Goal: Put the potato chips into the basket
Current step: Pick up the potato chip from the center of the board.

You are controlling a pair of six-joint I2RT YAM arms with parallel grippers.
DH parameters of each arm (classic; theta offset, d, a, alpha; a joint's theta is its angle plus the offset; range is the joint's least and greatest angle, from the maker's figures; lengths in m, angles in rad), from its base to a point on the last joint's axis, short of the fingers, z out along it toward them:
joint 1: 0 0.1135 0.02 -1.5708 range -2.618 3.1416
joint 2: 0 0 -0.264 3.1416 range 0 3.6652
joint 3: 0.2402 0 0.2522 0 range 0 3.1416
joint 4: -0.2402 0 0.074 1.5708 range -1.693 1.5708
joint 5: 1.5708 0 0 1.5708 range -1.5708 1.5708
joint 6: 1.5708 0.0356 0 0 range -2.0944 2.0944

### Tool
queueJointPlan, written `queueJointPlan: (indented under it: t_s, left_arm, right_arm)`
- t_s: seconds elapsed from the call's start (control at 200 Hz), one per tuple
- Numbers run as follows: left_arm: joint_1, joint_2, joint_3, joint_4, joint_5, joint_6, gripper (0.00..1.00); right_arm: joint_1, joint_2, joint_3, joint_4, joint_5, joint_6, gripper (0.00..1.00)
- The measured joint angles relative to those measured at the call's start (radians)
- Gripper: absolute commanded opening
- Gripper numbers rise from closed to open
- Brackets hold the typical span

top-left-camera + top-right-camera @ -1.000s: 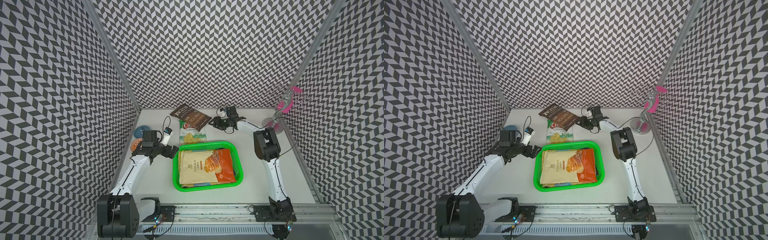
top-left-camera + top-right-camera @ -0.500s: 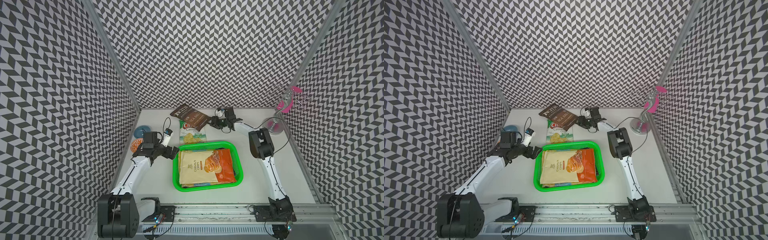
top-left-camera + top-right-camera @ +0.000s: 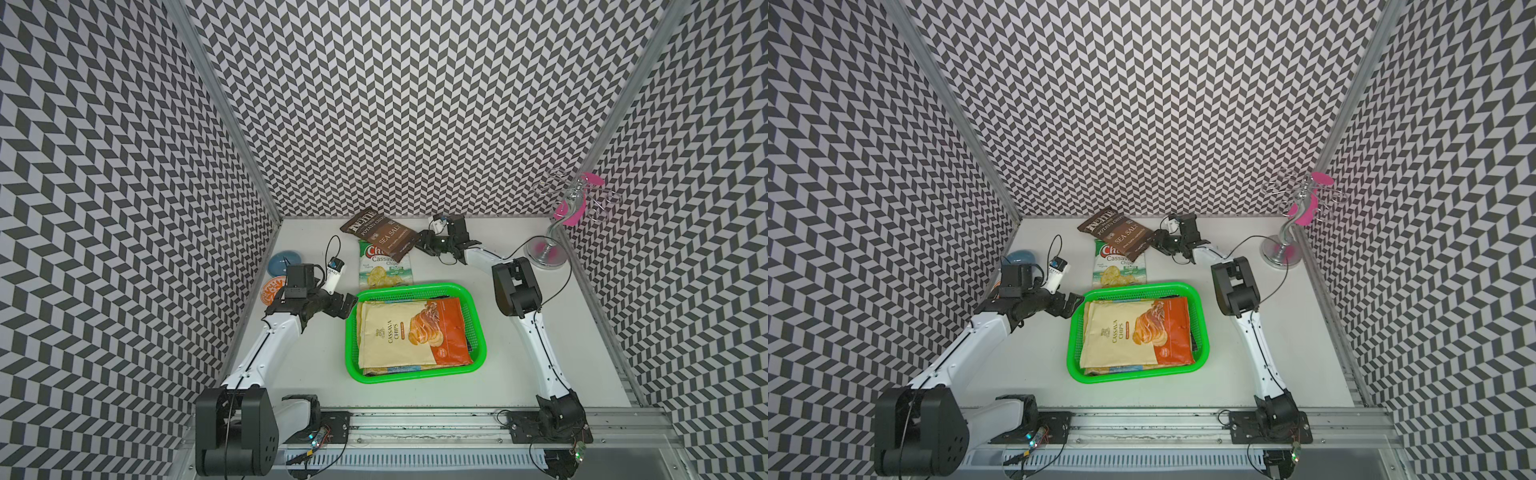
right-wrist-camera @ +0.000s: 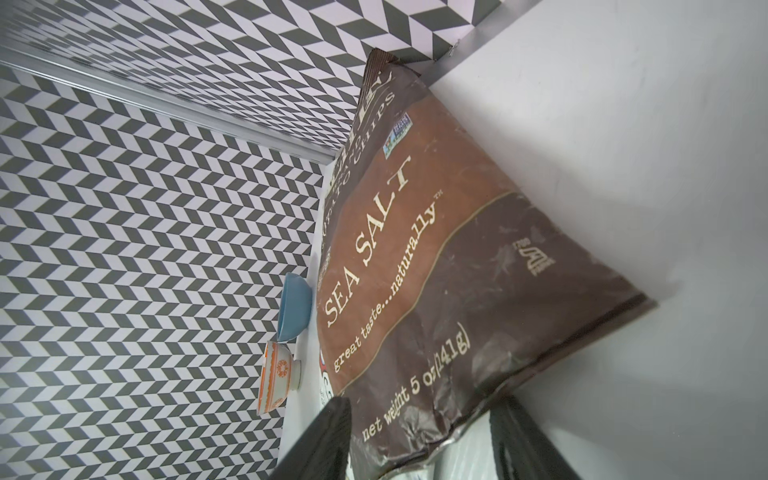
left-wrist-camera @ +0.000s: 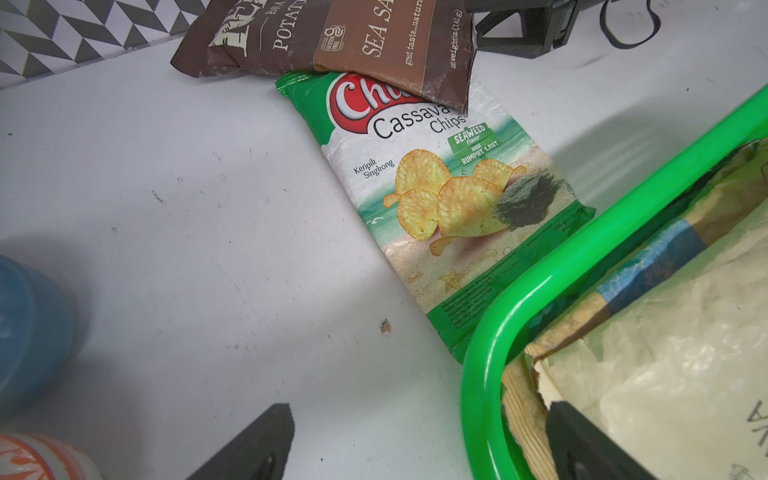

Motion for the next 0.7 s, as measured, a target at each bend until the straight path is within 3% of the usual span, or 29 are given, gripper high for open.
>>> queueJointPlan:
  t_s: [0.105, 0.31, 0.436, 0.511, 0.701]
  left_arm:
    - [0.000, 0.000, 0.000, 0.000, 0.000, 0.000, 0.99]
    - [0.000, 0.000, 0.000, 0.000, 0.000, 0.000, 0.99]
    - [0.000, 0.000, 0.000, 0.000, 0.000, 0.000, 0.99]
    - [0.000, -0.001, 0.000, 0.000, 0.000, 0.000, 0.99]
    - [0.000, -0.025, -0.001, 0.000, 0.001, 0.000, 0.99]
  right_arm:
    - [0.002, 0.012, 0.001, 0.037, -0.009, 0.031, 0.53]
    - [0.002, 0.026, 0.002, 0.059, -0.013, 0.060, 0.34]
    - [0.002, 0.026, 0.000, 0.062, -0.009, 0.053, 0.09]
    - [0.002, 0.019, -0.009, 0.061, -0.004, 0.045, 0.00]
    - [0.002, -0.032, -0.069, 0.030, 0.032, -0.007, 0.00]
